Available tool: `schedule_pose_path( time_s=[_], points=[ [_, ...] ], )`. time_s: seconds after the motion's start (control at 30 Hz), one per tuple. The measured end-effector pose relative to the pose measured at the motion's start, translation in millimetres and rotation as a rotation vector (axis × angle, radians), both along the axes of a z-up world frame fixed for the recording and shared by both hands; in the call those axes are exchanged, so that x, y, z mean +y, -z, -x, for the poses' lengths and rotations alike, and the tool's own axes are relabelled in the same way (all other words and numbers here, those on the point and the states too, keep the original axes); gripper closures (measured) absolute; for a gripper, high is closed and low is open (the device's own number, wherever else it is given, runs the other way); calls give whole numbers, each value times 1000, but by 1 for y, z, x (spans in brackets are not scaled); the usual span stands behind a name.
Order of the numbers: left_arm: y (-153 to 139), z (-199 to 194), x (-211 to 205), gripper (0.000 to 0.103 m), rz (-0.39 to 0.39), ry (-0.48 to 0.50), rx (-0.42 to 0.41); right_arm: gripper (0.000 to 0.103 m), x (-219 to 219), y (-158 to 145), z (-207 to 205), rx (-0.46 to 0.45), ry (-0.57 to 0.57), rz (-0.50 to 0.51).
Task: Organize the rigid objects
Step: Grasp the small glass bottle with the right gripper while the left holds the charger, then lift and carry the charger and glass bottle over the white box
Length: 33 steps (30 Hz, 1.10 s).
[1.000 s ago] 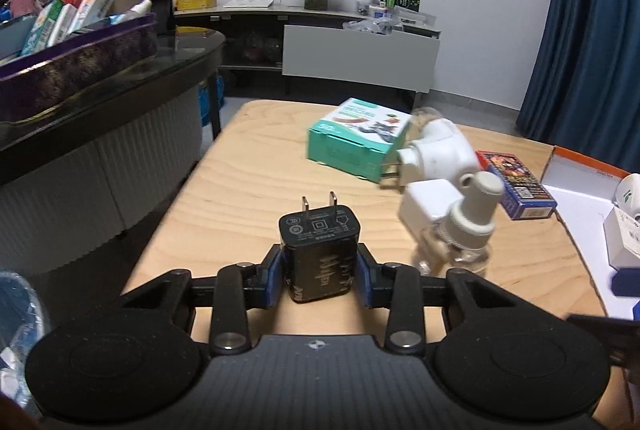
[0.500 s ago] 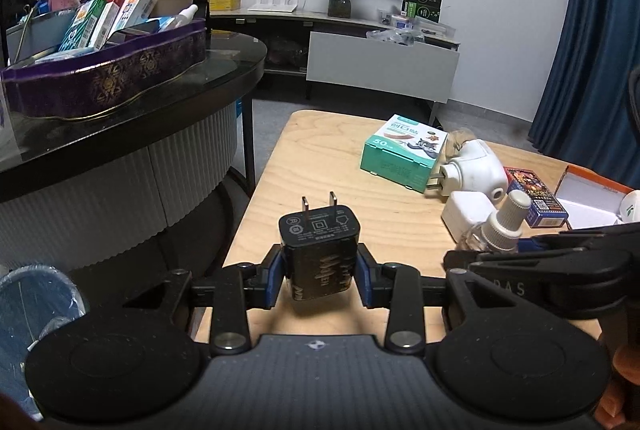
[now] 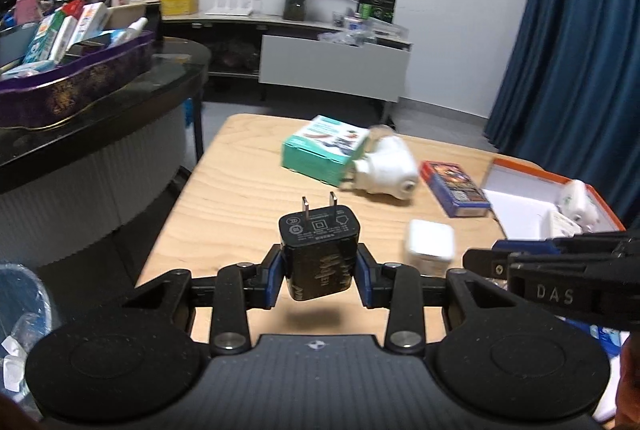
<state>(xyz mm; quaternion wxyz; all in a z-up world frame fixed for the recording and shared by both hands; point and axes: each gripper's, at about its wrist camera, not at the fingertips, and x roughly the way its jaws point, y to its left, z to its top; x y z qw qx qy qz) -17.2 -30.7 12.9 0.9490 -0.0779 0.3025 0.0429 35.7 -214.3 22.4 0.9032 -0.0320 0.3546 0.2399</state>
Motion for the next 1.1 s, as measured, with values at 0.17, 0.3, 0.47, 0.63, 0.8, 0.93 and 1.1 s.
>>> schedule_pose_path(
  time_s=[0.17,0.3,0.47,0.63,0.8,0.93,1.1],
  points=[
    [-1,7,-9,66,-14,16,5,56,-16,14,5,70,3,-30],
    [-2,11,-10,66,-18,17,6,60,-14,32,8,112,4,-3],
    [-5,14,-12,66,-20,23,1,66,-20,27,16,65,34,-19],
    [-11,15,-20,66,-10,43,-18,66,-38,-1,24,-4,64,-52],
    [-20,13,-38,66,12,99,-37,66,-69,-27,37,-73,115,-69],
    [-30,7,-62,66,27,164,-56,66,-103,-43,49,-120,187,-82],
    [-43,-4,-103,66,41,269,-75,66,-153,-55,57,-154,311,-82]
  ],
)
